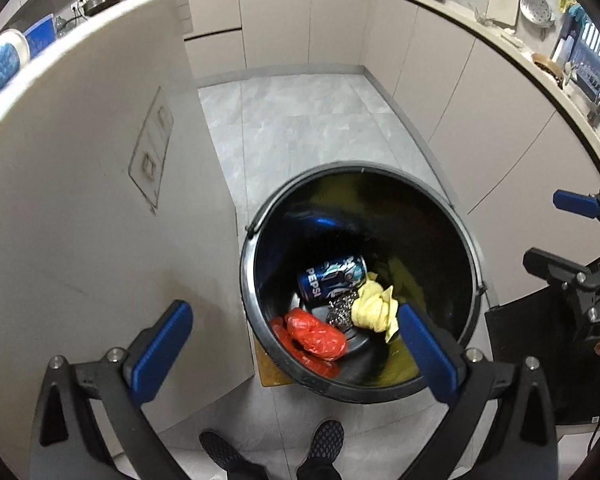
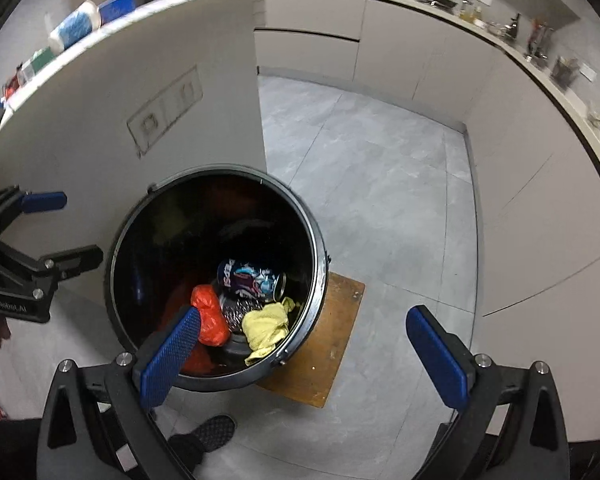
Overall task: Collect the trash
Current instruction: 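Open both tools to drop the cloth and can into the bin, then move both tools back over the island toward the blue cloth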
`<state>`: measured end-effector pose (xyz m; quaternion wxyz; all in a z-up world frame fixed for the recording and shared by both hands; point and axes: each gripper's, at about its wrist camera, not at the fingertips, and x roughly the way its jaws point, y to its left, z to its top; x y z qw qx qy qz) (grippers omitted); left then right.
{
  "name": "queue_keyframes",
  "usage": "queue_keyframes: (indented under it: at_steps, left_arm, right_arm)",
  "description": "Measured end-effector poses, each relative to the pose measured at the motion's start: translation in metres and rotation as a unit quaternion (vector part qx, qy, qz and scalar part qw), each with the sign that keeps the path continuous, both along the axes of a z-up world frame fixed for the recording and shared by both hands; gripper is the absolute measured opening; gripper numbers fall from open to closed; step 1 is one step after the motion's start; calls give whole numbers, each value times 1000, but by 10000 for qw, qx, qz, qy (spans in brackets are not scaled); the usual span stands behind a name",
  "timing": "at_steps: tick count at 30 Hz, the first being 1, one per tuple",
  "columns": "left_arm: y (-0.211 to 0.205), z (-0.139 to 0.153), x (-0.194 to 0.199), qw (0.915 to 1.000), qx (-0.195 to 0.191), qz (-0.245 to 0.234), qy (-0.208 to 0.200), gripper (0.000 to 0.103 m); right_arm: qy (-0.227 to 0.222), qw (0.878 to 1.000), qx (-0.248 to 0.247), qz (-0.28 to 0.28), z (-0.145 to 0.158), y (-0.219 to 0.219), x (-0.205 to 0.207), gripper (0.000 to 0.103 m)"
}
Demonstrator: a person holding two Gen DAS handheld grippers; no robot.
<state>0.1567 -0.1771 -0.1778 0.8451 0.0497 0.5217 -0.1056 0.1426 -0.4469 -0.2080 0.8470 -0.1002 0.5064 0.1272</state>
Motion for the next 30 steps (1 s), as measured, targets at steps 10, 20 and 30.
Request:
queue_keyframes:
  at_steps: [10,20,30]
  left_arm:
    - [14,71,-23,9982,-291,-24,-523,103]
    - [85,123,-51,9892,-569,559,-1231,103]
    - [218,131,-60,9714,-488,1707,-1574,103]
  right_arm:
    - [-681,9969,80,-392,76,6,-25,103]
    - [-1267,9875,640,-692,129,51,-36,103]
    - [-1440,9878,562,-176,154,166,-24,103]
